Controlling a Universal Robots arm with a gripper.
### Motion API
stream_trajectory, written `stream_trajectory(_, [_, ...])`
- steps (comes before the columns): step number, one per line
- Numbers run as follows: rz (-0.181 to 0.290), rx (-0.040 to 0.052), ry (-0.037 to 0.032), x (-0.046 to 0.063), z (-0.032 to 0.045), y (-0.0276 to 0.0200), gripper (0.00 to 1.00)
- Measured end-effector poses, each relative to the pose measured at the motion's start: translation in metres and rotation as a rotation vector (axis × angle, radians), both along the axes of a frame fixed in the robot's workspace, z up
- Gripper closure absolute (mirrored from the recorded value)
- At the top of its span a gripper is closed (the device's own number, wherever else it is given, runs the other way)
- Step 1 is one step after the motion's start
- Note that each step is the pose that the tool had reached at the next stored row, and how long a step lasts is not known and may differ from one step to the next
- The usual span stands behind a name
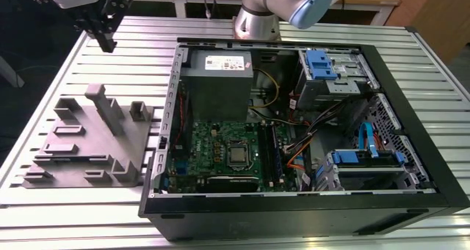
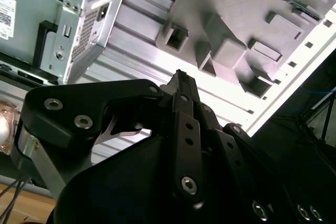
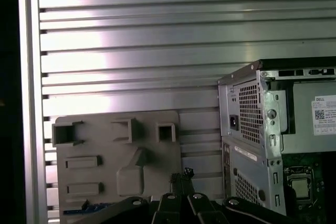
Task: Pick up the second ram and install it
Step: 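Reach for the second ram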
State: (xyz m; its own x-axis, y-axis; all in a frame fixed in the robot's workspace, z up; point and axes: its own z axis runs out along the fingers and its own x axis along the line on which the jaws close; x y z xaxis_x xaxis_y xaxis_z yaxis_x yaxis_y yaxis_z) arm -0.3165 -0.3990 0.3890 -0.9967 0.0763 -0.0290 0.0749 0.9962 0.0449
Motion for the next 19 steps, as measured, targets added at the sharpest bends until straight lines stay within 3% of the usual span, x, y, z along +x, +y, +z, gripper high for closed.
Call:
stream_trajectory(8, [0.0,0.0001,0.0,-0.011,-0.0044,-0.0022,0.93])
stream_trajectory(19, [0.0,0.0,0.0001,-0.02,-0.0098,-0.0172,0.93])
